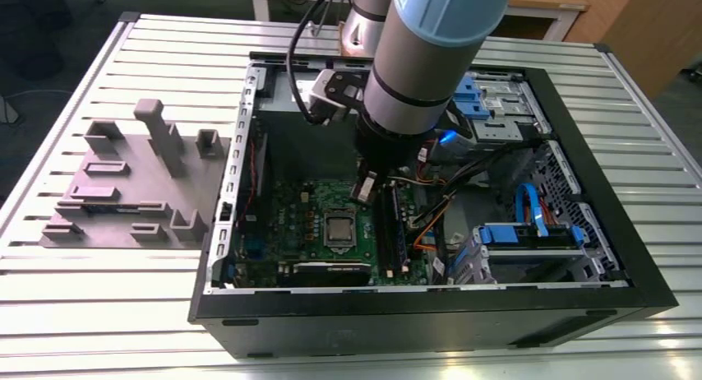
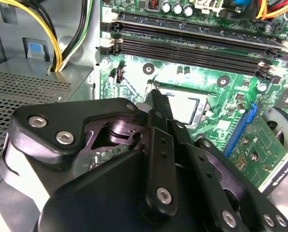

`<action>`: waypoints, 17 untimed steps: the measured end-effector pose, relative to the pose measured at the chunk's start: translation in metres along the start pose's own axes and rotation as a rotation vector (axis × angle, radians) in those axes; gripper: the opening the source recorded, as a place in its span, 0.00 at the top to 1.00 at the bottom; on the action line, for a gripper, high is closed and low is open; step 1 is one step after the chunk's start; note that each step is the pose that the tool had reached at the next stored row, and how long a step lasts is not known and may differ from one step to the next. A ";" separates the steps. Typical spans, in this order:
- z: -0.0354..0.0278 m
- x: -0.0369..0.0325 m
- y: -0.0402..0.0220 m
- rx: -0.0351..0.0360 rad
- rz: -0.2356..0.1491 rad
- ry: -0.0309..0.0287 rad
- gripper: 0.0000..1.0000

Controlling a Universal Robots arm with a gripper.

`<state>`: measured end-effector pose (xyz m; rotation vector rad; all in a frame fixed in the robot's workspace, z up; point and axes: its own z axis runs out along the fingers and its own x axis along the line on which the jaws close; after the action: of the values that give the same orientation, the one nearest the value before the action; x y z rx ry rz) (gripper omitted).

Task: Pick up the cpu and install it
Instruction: 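Install the first cpu locking lever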

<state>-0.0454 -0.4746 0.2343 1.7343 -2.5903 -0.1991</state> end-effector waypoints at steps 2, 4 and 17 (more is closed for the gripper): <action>0.0001 0.0001 0.0000 0.0000 -0.001 -0.0001 0.90; 0.0000 0.0001 0.0000 0.0000 -0.001 0.0000 0.90; -0.0003 0.0011 0.0003 0.0010 -0.028 0.0017 0.90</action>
<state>-0.0461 -0.4756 0.2346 1.7705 -2.5671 -0.1968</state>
